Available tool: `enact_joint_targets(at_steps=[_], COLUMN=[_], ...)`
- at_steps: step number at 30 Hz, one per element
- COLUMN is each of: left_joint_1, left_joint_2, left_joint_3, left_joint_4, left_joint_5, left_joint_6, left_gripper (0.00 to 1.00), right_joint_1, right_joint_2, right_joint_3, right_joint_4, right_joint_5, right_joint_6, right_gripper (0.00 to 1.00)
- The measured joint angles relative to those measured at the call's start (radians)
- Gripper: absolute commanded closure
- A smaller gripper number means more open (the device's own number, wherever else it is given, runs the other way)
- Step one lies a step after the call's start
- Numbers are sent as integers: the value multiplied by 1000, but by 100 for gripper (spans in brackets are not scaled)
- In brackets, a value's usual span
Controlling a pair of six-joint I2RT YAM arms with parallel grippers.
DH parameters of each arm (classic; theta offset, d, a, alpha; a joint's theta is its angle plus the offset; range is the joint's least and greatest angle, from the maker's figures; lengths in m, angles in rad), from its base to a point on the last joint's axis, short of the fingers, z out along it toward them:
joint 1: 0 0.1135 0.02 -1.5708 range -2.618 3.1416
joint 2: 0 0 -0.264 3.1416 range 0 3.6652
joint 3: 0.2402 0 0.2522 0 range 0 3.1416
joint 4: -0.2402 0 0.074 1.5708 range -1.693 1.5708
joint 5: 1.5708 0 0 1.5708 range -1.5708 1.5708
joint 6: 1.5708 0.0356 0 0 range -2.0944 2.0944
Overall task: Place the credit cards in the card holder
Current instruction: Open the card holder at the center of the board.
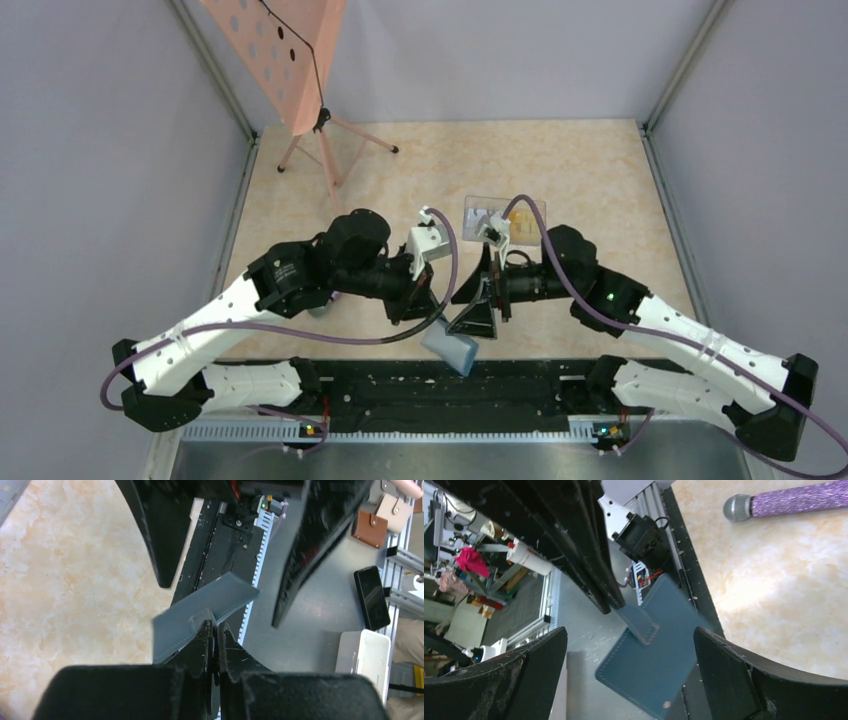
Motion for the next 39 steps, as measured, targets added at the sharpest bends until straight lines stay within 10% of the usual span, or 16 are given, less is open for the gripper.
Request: enact_joint_targets(at_steps=[16, 24, 26, 33, 39], left_joint_1=[0, 0, 0, 0, 1], left_joint_2=[26, 29, 28, 6, -116], left_joint_3=[0, 0, 0, -37, -158], left_joint_4=[38, 56, 58, 93, 124], left_joint_5=[-97, -98, -105, -188, -342], left_joint_6=[-123, -154, -156, -182, -268], left_gripper=[100, 100, 100, 40, 33], right_joint_1=[336, 420, 420, 425, 344], right_joint_2=[55, 95, 97, 55, -71], right_joint_3=[-18, 31, 33, 28, -30], right_joint_4=[-95, -181, -185, -207, -235], right_joint_5=[486, 768, 805, 908, 887], right_joint_6=[-6, -29, -18, 22, 68], right_gripper=[25, 96, 100, 100, 100])
